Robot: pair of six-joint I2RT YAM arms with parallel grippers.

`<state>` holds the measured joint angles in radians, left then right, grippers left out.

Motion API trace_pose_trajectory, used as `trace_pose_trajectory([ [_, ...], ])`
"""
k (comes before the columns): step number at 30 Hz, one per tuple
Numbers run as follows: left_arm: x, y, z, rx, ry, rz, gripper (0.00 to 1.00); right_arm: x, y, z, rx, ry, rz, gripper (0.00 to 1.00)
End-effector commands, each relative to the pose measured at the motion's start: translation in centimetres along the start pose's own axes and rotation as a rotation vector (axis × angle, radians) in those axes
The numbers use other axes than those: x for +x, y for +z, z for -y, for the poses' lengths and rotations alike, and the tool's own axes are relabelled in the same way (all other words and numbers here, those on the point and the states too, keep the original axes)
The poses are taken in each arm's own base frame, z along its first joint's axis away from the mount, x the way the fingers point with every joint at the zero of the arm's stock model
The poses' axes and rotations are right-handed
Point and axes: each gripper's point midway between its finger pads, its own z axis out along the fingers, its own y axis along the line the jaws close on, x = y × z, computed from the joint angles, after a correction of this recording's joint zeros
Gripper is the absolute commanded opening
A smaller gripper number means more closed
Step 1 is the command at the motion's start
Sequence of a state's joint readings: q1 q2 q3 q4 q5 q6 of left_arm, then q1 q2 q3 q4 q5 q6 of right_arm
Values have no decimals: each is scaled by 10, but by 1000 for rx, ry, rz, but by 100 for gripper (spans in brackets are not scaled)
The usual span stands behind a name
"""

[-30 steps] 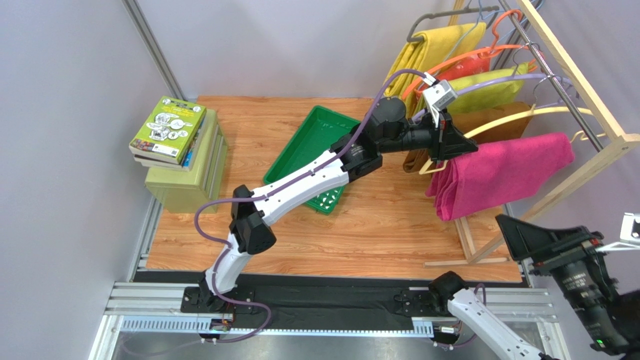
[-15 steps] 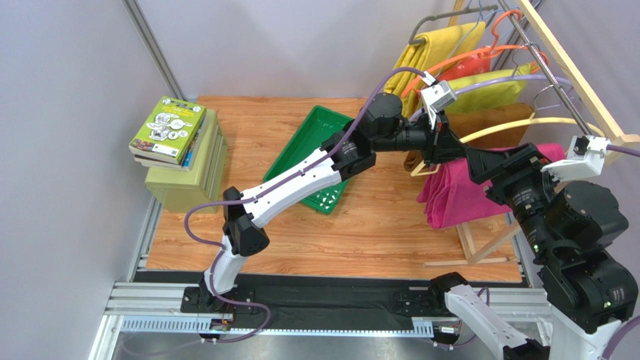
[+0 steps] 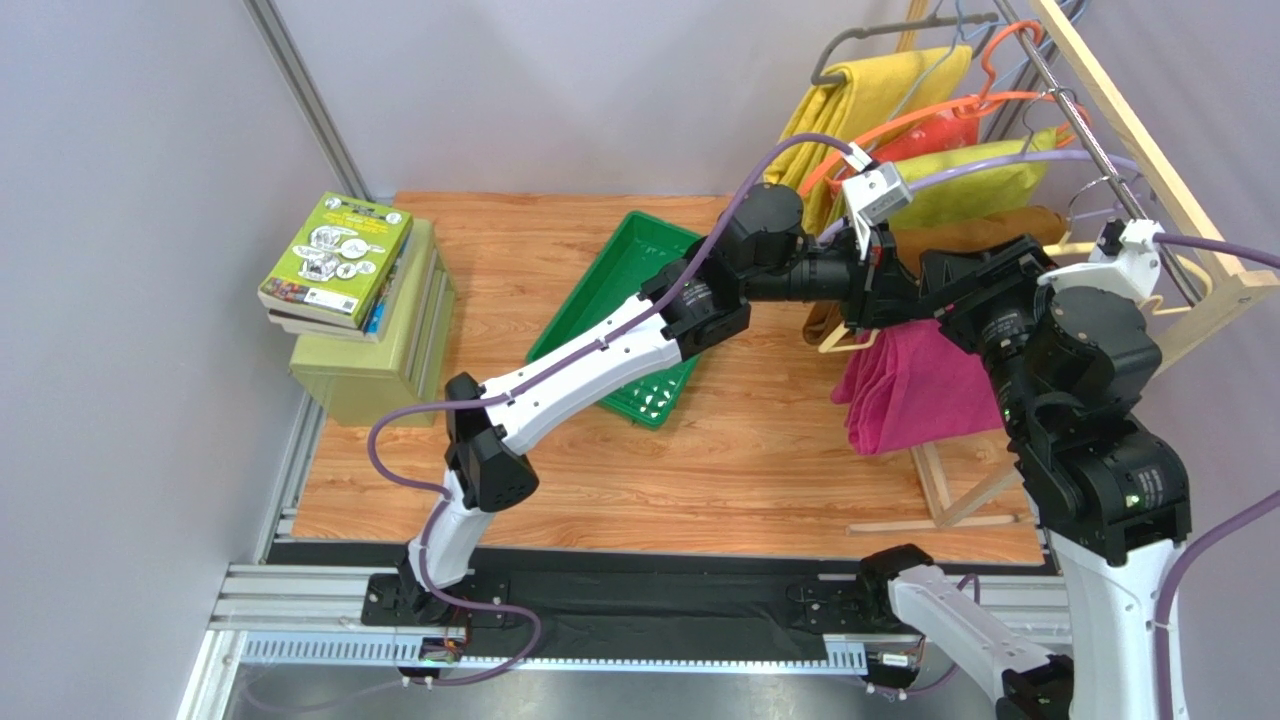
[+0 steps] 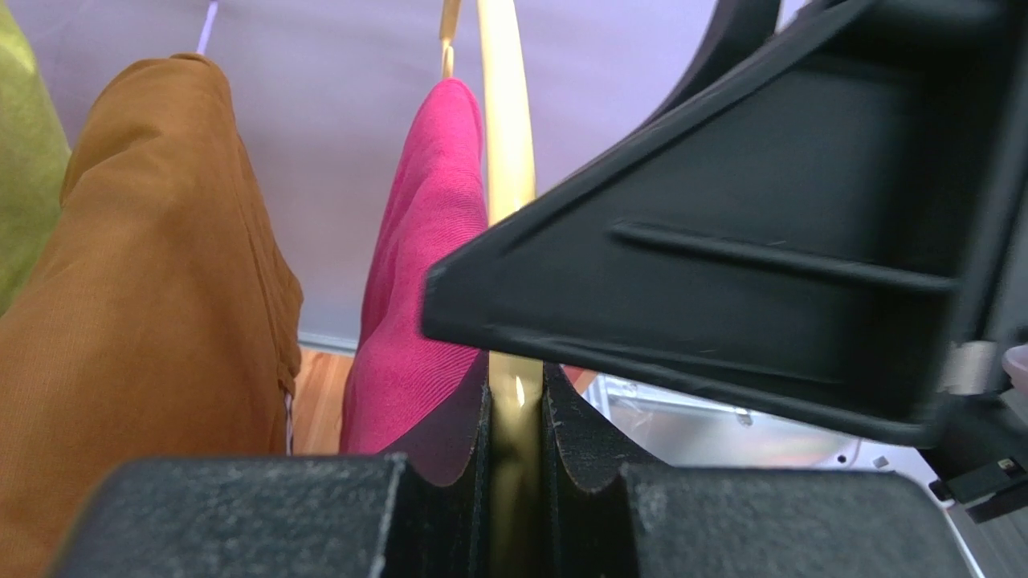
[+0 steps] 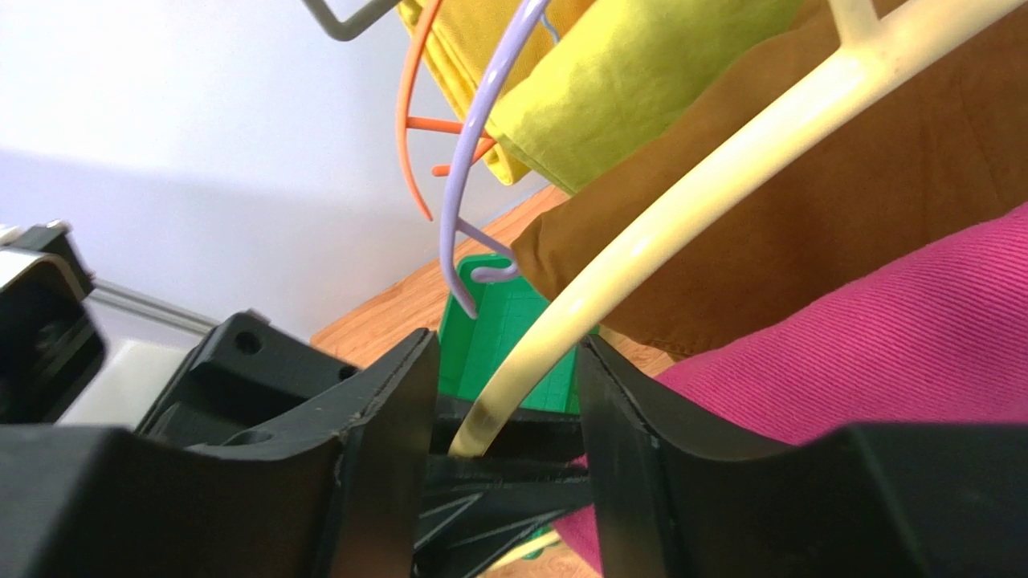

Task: Remove the trousers from the hanger

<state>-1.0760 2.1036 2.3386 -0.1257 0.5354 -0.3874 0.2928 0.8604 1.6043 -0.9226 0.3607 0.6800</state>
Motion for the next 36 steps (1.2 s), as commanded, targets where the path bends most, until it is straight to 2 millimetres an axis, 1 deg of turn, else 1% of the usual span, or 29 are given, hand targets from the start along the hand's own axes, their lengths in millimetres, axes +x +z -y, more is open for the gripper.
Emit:
trace_pose_trajectory([
  [1, -80, -29, 58, 133, 133, 150, 0, -16, 12, -3, 8, 22, 90, 49],
  [2, -76, -30, 58, 136, 129, 135, 0, -12, 16, -2, 9, 11, 85, 49],
  [4, -73, -31, 59, 141, 129, 119, 0, -18, 16, -7, -23, -5, 119, 47],
  [5, -70, -32, 59, 142, 124, 104, 0, -13, 19, -2, -14, -15, 118, 43],
  [6, -68, -33, 59, 142, 125, 95, 0, -16, 15, -1, -20, -17, 136, 42],
  [8, -62, -36, 59, 136, 120, 64, 0, -19, 14, -1, -36, -22, 162, 37],
  [9, -58, -36, 58, 135, 132, 51, 9, -17, 11, 2, -44, -25, 171, 35],
  [10, -54, -37, 56, 129, 134, 36, 15, -20, 10, -3, -70, -22, 188, 33],
  [11, -48, -40, 55, 116, 128, 12, 27, -20, 9, -3, -79, -38, 193, 30],
  [13, -43, -43, 49, 87, 146, -6, 35, -20, 8, -5, -97, -49, 196, 28],
  [14, -35, -45, 46, 74, 142, -25, 39, -20, 8, -4, -96, -68, 196, 26],
  [15, -33, -46, 43, 59, 153, -33, 41, -20, 7, -5, -100, -73, 197, 25],
  [16, -29, -47, 38, 35, 152, -42, 42, -20, 6, -7, -114, -80, 194, 25],
  [17, -23, -48, 36, 27, 147, -59, 42, -20, 6, -7, -119, -87, 194, 24],
  [20, -12, -48, 30, 9, 137, -75, 42, -18, 4, -9, -141, -104, 195, 23],
  [22, -8, -47, 30, 19, 136, -74, 40, -16, 2, -8, -151, -109, 194, 23],
  [23, -2, -46, 28, 24, 124, -84, 40, -15, 2, -8, -154, -112, 192, 22],
  [27, 10, -42, 30, 64, 96, -97, 40, -11, 2, -8, -164, -137, 181, 21],
  [28, 11, -40, 31, 71, 94, -93, 41, -11, 1, -8, -169, -149, 185, 20],
  [29, 17, -38, 28, 66, 84, -99, 43, -8, 3, -6, -166, -156, 180, 20],
  [31, 19, -35, 22, 51, 85, -97, 46, -8, 2, -9, -186, -162, 184, 19],
  [32, 24, -31, 18, 47, 87, -101, 47, -6, 4, -9, -187, -167, 180, 19],
  [36, 34, -18, 7, 49, 79, -109, 48, -7, 4, -16, -221, -177, 183, 18],
])
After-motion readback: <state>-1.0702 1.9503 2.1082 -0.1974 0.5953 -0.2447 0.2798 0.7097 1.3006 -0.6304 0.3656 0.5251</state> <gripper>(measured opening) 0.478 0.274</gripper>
